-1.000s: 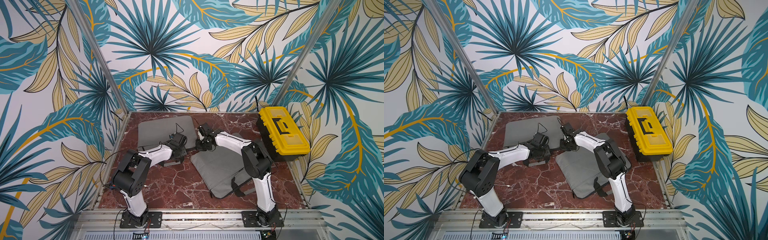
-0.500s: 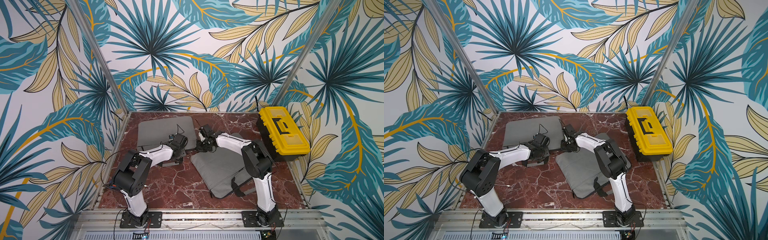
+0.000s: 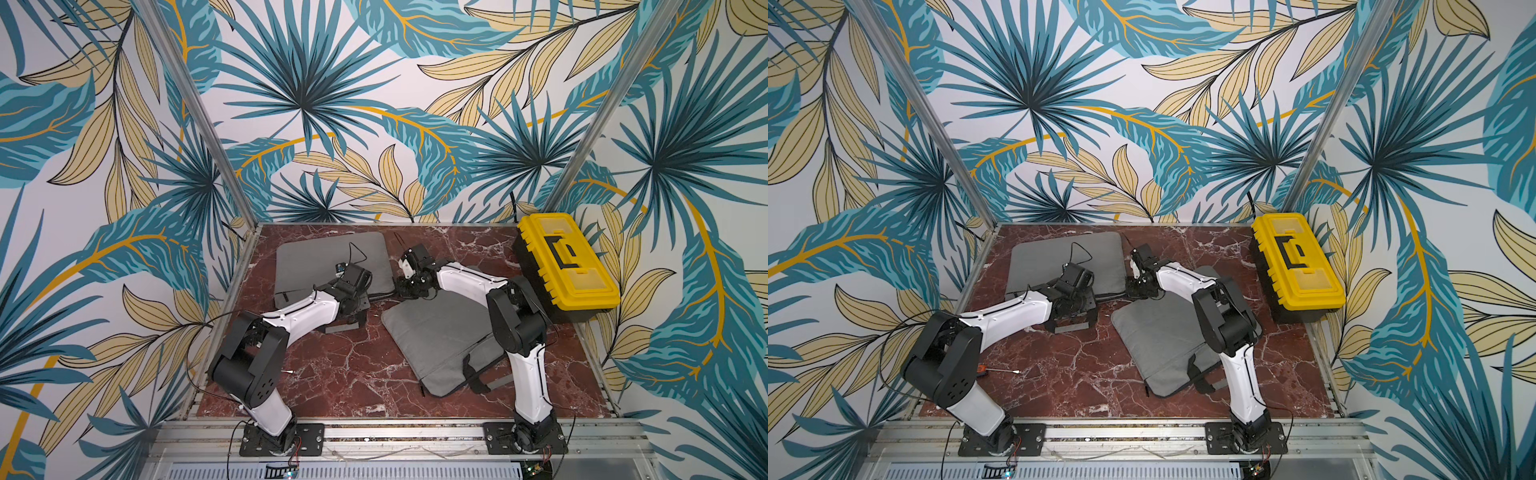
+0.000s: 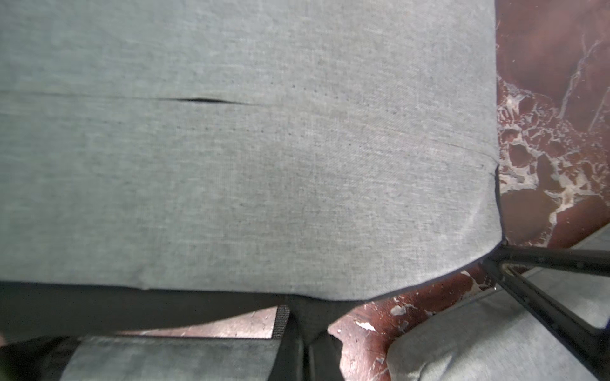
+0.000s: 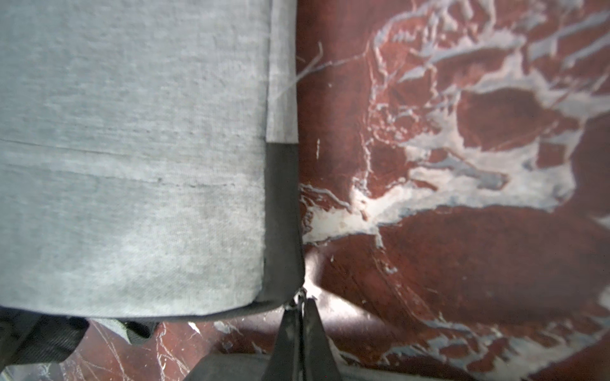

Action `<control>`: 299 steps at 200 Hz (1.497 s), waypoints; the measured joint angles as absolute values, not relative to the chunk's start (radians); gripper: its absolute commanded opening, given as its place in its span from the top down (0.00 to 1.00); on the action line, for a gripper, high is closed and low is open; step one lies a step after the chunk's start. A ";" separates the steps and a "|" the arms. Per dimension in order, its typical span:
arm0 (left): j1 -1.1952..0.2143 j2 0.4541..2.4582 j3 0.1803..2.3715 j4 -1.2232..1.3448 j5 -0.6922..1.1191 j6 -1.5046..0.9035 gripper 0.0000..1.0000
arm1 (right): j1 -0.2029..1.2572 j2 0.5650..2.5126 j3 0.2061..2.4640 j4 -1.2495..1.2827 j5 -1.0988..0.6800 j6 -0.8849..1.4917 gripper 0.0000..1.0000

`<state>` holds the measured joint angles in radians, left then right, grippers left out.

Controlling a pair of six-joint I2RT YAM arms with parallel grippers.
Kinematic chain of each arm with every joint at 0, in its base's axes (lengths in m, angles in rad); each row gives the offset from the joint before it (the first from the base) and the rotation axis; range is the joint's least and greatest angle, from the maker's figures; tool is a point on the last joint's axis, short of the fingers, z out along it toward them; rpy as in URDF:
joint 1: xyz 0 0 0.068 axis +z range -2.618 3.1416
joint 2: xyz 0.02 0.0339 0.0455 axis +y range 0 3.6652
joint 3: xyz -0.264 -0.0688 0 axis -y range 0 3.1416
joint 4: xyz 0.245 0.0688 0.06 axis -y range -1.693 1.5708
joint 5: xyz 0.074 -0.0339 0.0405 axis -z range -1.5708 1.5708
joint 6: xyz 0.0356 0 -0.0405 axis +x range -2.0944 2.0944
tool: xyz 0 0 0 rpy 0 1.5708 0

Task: Open the zippered laptop bag and take out the laptop
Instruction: Unzip the zipper on the zippered laptop bag.

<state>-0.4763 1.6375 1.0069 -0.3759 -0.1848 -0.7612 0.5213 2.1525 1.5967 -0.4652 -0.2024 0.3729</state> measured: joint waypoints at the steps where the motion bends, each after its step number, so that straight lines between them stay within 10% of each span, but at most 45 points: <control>1: -0.476 1.636 1.006 -0.376 -0.184 -0.759 1.00 | 0.521 2.152 1.598 -0.466 -0.202 0.371 1.00; 128: -0.362 1.568 0.968 -0.379 -0.173 -0.653 1.00 | 0.599 2.120 1.576 -0.424 -0.208 0.403 1.00; 299: -0.295 1.407 0.820 -0.409 0.018 -0.814 0.46 | 0.693 2.121 1.574 -0.387 -0.196 0.487 1.00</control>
